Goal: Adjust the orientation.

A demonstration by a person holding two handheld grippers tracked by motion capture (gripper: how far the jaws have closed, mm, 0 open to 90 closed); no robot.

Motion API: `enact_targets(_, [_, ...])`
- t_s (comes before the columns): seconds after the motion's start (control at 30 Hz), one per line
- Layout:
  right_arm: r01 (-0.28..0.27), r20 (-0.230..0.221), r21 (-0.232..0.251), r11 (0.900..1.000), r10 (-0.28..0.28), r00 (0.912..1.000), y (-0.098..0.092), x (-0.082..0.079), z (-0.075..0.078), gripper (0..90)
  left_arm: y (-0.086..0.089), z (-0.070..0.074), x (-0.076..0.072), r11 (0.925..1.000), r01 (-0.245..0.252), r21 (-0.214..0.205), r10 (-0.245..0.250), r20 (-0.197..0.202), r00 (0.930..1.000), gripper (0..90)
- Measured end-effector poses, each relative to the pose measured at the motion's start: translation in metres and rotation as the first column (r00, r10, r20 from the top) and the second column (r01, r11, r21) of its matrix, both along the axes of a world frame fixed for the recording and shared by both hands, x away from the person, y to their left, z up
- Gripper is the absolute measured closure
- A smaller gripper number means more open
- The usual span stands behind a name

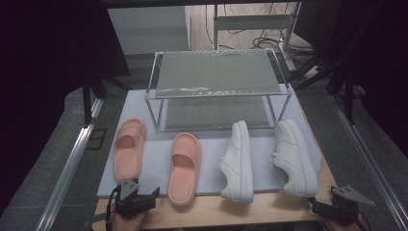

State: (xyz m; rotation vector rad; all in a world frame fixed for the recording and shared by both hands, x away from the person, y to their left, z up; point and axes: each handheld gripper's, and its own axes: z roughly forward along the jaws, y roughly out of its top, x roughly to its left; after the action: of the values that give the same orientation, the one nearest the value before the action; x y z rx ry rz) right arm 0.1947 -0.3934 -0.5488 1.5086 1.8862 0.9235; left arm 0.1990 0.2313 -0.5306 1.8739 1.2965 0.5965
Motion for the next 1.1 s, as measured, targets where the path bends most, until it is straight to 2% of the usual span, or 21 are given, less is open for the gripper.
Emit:
enact_targets(0.3, [0.000,0.002,0.001,1.0000,0.000,1.0000,0.000,0.000,0.000,8.1,0.000,0.008,0.001,1.0000,0.009,0.000,-0.009,0.005,0.9999,12.4])
enact_targets(0.43, [0.000,0.003,0.001,1.0000,0.000,1.0000,0.000,0.000,0.000,8.1,0.001,0.010,0.004,0.9999,-0.005,0.010,0.005,-0.006,1.0000,12.7])
enact_targets(0.6, [-0.001,0.004,0.001,1.0000,0.001,1.0000,0.000,0.000,0.000,8.1,0.003,0.013,0.007,0.9998,-0.013,0.014,0.013,0.003,0.9999,14.1])
enact_targets(0.9, [0.000,0.005,0.001,1.0000,0.000,1.0000,0.000,0.000,-0.001,8.1,0.004,0.022,0.016,0.9998,-0.015,0.014,0.014,0.023,0.9996,24.0])
enact_targets(0.97, [-0.001,0.006,0.002,1.0000,0.001,1.0000,0.000,0.000,-0.001,8.1,0.004,0.024,0.018,0.9994,-0.023,0.025,0.022,0.034,0.9992,27.5])
enact_targets(1.0, [-0.001,0.007,0.002,1.0000,0.001,1.0000,0.000,0.000,-0.001,8.1,0.005,0.024,0.020,0.9995,-0.024,0.023,0.023,0.037,0.9991,32.5])
enact_targets(1.1, [-0.001,0.007,0.002,1.0000,0.001,1.0000,0.000,0.000,-0.001,8.1,0.007,0.027,0.025,0.9995,-0.029,0.011,0.029,0.039,0.9988,36.4])
